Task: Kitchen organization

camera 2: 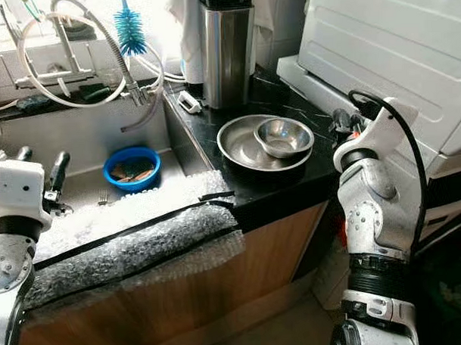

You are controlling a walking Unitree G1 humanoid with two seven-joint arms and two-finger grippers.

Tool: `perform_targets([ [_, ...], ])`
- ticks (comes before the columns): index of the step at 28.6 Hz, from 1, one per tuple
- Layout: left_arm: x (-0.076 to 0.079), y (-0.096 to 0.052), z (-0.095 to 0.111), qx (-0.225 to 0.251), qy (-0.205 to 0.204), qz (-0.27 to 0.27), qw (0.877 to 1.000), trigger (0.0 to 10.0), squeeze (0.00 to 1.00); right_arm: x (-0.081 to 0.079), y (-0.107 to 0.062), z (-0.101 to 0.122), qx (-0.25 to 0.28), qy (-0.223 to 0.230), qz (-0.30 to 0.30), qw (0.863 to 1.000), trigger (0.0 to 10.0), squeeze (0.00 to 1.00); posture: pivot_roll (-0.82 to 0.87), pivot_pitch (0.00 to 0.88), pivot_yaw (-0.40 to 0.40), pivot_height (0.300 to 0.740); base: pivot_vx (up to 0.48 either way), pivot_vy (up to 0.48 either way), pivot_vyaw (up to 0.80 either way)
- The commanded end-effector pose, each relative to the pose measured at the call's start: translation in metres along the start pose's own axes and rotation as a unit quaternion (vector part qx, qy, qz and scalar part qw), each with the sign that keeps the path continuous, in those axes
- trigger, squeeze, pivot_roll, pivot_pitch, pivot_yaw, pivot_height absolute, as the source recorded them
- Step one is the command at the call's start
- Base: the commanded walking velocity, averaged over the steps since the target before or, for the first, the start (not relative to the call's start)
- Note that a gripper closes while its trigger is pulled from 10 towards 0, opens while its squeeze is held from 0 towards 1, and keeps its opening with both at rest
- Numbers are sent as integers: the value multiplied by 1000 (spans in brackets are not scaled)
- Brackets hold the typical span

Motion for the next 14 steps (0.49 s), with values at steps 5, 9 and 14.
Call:
perform_targets([
  [5, 10, 2, 8, 16, 5, -18, 1000, 10000, 0, -7, 12, 5, -10, 51, 24, 998, 10000, 1000, -25, 0, -31, 740, 0, 0, 0],
  [9, 14, 4, 9, 17, 8, -25, 1000, 10000, 0, -5, 18, 3, -18, 65, 21, 998, 10000, 1000, -26, 0, -33, 740, 0, 0, 0],
  [14, 21, 6, 8, 18, 6, -32, 999, 10000, 0, -20, 23, -7, -42, 68, 43, 996, 10000, 380, -27, 0, -34, 740, 0, 0, 0],
])
Point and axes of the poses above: a point about 5 cm out from each wrist's last joint towards the gripper, its own y axis pointing out of the wrist towards the gripper, its own z axis along the axis of the wrist's last joint, x = y × z, the point moved 1 cm from there along y, pointing out of the wrist towards the gripper, and after that the axes turned 13 degrees about -y, right-handed, at the moved point
